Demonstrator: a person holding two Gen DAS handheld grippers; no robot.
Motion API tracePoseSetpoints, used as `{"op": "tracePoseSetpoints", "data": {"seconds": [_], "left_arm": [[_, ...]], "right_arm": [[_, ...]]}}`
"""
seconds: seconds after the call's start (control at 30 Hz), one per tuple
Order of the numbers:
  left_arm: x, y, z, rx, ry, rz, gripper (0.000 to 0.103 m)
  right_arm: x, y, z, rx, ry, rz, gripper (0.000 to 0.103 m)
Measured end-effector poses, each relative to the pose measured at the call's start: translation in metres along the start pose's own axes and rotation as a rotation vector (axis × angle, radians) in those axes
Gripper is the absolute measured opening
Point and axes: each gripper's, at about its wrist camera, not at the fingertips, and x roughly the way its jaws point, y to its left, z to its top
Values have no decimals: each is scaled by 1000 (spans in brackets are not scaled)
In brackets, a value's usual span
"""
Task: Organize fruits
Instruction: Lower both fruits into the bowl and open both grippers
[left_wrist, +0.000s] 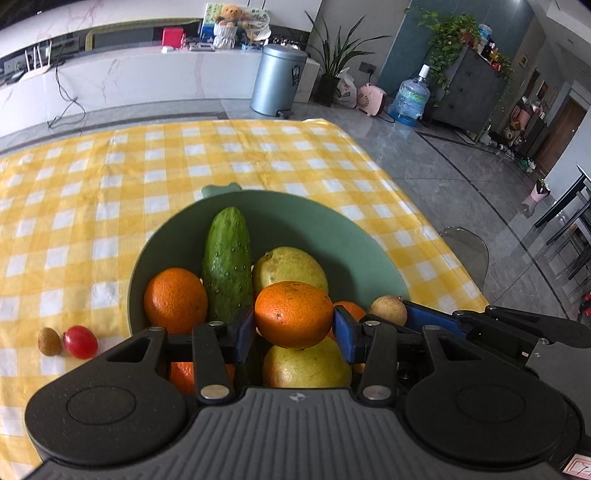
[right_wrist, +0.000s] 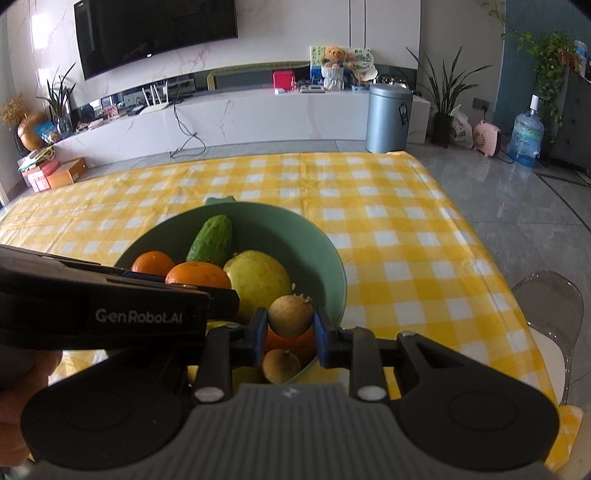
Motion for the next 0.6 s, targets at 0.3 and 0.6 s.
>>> {"op": "tracePoseSetpoints", "data": {"seconds": [0.3, 0.6], "left_arm": [[-1, 0, -2, -9, -1, -6, 51], [-5, -4, 0, 6, -22, -10, 65]], "right_arm": [[0, 1, 0, 0, 10, 0, 23], [-6, 7, -3, -34, -32, -21, 32]]}}
